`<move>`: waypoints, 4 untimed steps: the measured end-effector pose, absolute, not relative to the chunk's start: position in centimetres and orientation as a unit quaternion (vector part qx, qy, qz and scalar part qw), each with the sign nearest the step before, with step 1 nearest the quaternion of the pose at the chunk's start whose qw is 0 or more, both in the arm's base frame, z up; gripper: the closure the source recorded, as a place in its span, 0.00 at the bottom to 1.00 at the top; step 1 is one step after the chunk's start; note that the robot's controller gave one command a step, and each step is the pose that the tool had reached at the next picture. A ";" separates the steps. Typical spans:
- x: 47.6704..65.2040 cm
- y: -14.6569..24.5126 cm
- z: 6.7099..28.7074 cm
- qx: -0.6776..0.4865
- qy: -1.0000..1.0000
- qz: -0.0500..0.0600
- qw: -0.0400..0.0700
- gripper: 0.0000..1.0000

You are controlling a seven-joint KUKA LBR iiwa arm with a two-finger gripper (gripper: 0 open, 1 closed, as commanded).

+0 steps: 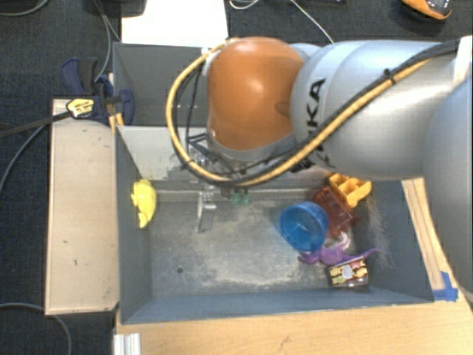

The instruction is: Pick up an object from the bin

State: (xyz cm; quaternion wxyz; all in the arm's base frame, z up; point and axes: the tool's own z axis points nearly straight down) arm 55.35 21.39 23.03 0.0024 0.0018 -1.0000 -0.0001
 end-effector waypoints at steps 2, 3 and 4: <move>54.9 22.0 19.9 0.033 -0.999 -0.001 -0.003 0.00; 54.7 22.8 17.2 0.109 -0.994 0.000 -0.001 0.00; 54.6 23.4 15.5 0.136 -0.991 -0.001 -0.004 0.00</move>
Offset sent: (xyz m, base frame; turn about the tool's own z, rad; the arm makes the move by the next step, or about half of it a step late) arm -0.0193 0.0195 -0.0961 -0.1691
